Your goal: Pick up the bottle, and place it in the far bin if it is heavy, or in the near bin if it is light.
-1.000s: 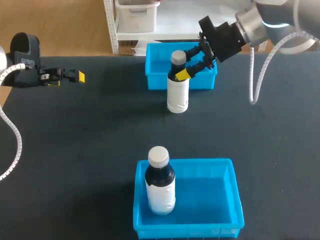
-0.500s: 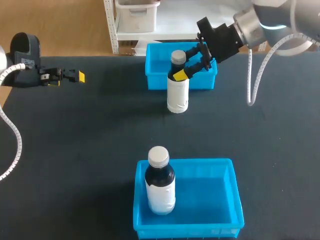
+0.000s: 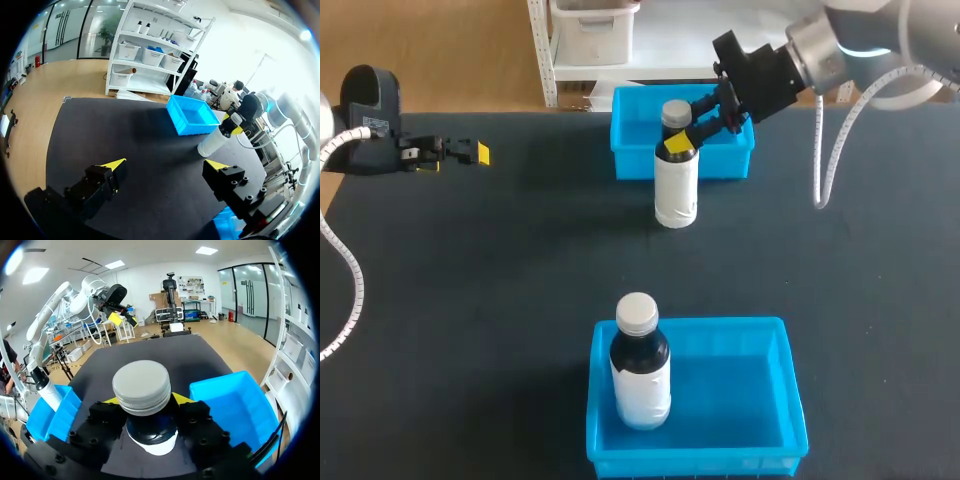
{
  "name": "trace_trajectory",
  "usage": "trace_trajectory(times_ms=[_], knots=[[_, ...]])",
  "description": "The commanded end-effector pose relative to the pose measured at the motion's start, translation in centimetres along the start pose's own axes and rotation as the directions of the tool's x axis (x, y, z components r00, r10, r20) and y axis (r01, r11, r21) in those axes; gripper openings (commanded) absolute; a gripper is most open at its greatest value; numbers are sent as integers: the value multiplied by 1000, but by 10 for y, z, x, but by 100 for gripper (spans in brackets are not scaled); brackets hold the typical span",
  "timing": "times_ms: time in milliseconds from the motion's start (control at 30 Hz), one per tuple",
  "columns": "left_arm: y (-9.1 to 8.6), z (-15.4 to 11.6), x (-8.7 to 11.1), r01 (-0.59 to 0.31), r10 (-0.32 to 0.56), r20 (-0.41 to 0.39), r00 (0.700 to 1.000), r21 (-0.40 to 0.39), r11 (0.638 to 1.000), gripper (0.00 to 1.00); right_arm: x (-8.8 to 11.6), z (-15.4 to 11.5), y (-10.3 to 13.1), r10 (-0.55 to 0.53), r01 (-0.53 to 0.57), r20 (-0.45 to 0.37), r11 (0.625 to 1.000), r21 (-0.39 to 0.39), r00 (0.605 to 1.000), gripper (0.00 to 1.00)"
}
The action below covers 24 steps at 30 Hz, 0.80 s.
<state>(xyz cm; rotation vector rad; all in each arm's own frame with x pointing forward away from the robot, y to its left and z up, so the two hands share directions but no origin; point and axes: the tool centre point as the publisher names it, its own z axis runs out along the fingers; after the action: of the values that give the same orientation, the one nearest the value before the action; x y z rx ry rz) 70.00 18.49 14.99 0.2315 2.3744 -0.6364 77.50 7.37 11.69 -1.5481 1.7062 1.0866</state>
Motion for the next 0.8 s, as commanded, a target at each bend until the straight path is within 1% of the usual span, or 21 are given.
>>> trace_trajectory(times_ms=[33, 67, 200, 300, 333, 367, 533, 800], knots=[[0, 0, 0, 0, 0, 0, 1000, 0, 1000, 100, 1, 0, 1, 3, -3, 2, 1000, -1, 1000, 42], [0, 0, 0, 0, 0, 0, 1000, 0, 1000, 100, 1, -1, 1, 2, -2, 2, 1000, 0, 1000, 38], [0, 0, 0, 0, 0, 0, 1000, 0, 1000, 100, 0, -6, 3, 1, -1, 5, 1000, 6, 1000, 27], [0, 0, 0, 0, 0, 0, 1000, 0, 1000, 100, 0, -15, 4, -1, 1, 8, 1000, 19, 1000, 13], [0, 0, 0, 0, 0, 0, 1000, 0, 1000, 100, 0, -18, 4, 0, 0, 8, 1000, 23, 1000, 2], [0, 0, 0, 0, 0, 0, 1000, 0, 1000, 100, 0, -21, 5, 1, -2, 9, 1000, 28, 1000, 0], [0, 0, 0, 0, 0, 0, 1000, 0, 1000, 100, 3, -38, 8, 9, -9, 8, 999, 50, 1000, 0], [0, 0, 0, 0, 0, 0, 1000, 0, 1000, 100, 9, -74, 13, 36, -36, 10, 995, 98, 999, 0]])
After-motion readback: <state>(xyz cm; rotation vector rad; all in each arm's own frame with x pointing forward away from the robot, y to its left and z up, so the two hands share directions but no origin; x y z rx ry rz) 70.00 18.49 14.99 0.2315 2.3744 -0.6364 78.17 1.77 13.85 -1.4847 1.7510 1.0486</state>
